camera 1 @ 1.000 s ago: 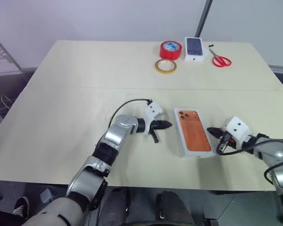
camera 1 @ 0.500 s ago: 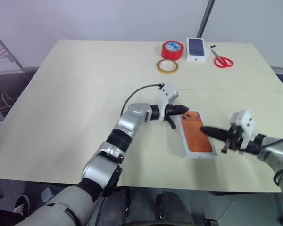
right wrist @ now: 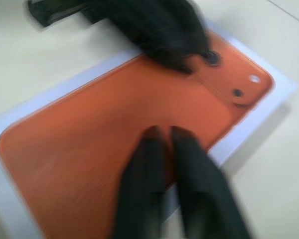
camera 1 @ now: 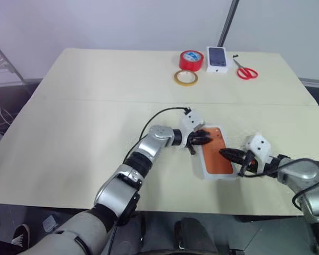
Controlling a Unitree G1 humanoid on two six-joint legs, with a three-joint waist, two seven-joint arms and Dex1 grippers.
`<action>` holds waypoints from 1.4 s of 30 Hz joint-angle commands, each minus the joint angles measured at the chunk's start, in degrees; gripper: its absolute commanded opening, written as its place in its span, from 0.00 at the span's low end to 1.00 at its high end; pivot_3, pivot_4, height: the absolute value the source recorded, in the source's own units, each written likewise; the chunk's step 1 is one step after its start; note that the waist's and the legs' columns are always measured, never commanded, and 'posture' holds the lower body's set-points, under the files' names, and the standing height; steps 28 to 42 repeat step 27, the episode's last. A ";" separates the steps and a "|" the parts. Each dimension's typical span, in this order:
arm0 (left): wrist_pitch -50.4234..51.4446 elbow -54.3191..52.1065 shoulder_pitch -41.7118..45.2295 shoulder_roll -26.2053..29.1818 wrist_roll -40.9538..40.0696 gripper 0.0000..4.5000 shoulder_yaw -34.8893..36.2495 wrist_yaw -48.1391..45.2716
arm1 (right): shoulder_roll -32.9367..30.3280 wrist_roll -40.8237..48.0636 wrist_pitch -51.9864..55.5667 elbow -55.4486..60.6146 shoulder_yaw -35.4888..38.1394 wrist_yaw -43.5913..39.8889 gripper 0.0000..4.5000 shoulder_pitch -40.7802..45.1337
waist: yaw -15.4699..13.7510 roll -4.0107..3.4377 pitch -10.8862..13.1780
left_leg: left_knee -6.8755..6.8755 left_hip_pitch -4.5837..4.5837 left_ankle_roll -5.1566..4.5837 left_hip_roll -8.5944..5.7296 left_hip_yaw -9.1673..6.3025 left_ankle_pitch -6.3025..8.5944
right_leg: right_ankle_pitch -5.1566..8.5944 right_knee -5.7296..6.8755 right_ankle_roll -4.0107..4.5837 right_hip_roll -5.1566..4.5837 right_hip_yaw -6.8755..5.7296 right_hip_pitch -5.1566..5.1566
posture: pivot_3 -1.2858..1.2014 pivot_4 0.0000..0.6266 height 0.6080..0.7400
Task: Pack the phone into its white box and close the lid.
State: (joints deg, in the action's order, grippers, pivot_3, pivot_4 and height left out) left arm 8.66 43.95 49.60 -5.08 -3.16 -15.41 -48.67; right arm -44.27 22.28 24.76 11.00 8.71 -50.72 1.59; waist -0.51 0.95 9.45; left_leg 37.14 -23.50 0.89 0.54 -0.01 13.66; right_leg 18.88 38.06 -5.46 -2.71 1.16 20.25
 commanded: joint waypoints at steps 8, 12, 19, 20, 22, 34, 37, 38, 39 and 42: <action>13.55 -37.94 -10.69 19.16 -6.72 1.00 7.23 -4.31 | 1.04 8.38 3.07 2.31 7.05 1.30 0.99 7.05 | 1.11 -0.27 0.11 | -0.06 -0.28 0.01 0.08 0.02 -0.01 | 0.00 0.03 0.01 0.02 0.05 0.31 | 0.52 0.24 1.00; 16.41 -43.92 -20.57 27.93 -11.14 1.00 12.26 -7.05 | 0.24 7.71 1.80 2.90 4.85 -1.89 0.99 5.45 | 1.17 -0.31 0.09 | -0.06 -0.21 0.01 0.08 0.03 0.00 | 0.00 0.02 0.01 0.00 0.05 0.26 | 0.52 0.24 1.00; 12.88 -45.52 -33.68 38.55 -14.40 1.00 23.27 -6.33 | -1.90 1.50 -11.54 -3.62 5.62 -7.54 0.99 0.82 | 1.12 -0.31 0.13 | -0.06 -0.24 -0.01 0.07 0.04 0.02 | 0.01 -0.03 0.02 -0.15 -0.01 0.27 | 0.52 0.24 1.00; 12.72 -45.55 -35.49 39.40 -15.29 1.00 25.00 -6.30 | -1.80 2.17 -11.82 -4.66 6.39 -7.70 0.99 1.16 | 1.17 -0.31 0.13 | -0.08 -0.23 -0.01 0.07 0.05 0.02 | 0.01 -0.04 0.02 -0.17 -0.02 0.27 | 0.52 0.24 1.00; 12.89 -46.18 -38.72 40.89 -16.03 1.00 27.06 -6.13 | -2.03 2.84 -12.41 -6.92 7.33 -8.41 0.99 1.80 | 1.14 -0.34 0.13 | -0.08 -0.22 -0.01 0.07 0.05 0.02 | 0.00 -0.02 0.04 -0.20 -0.03 0.28 | 0.52 0.24 1.00; 11.24 -48.08 -44.86 43.15 -17.57 1.00 31.07 -6.59 | -2.99 1.42 -15.83 -12.66 8.25 -9.73 0.99 3.31 | 1.08 -0.33 0.14 | -0.15 -0.22 0.01 0.05 0.05 0.03 | 0.01 -0.06 0.07 -0.34 -0.07 0.28 | 0.52 0.24 1.00; 11.24 -48.08 -44.86 43.15 -17.57 1.00 31.07 -6.59 | -2.99 1.42 -15.83 -12.66 8.25 -9.73 0.99 3.31 | 1.08 -0.33 0.14 | -0.15 -0.22 0.01 0.05 0.05 0.03 | 0.01 -0.06 0.07 -0.34 -0.07 0.28 | 0.52 0.24 1.00; 11.24 -48.08 -44.86 43.15 -17.57 1.00 31.07 -6.59 | -2.99 1.42 -15.83 -12.66 8.25 -9.73 0.99 3.31 | 1.08 -0.33 0.14 | -0.15 -0.22 0.01 0.05 0.05 0.03 | 0.01 -0.06 0.07 -0.34 -0.07 0.28 | 0.52 0.24 1.00; 11.24 -48.08 -44.86 43.15 -17.57 1.00 31.07 -6.59 | -2.99 1.42 -15.83 -12.66 8.25 -9.73 0.99 3.31 | 1.08 -0.33 0.14 | -0.15 -0.22 0.01 0.05 0.05 0.03 | 0.01 -0.06 0.07 -0.34 -0.07 0.28 | 0.52 0.24 1.00; 11.24 -48.08 -44.86 43.15 -17.57 1.00 31.07 -6.59 | -2.99 1.42 -15.83 -12.66 8.25 -9.73 0.99 3.31 | 1.08 -0.33 0.14 | -0.15 -0.22 0.01 0.05 0.05 0.03 | 0.01 -0.06 0.07 -0.34 -0.07 0.28 | 0.52 0.24 1.00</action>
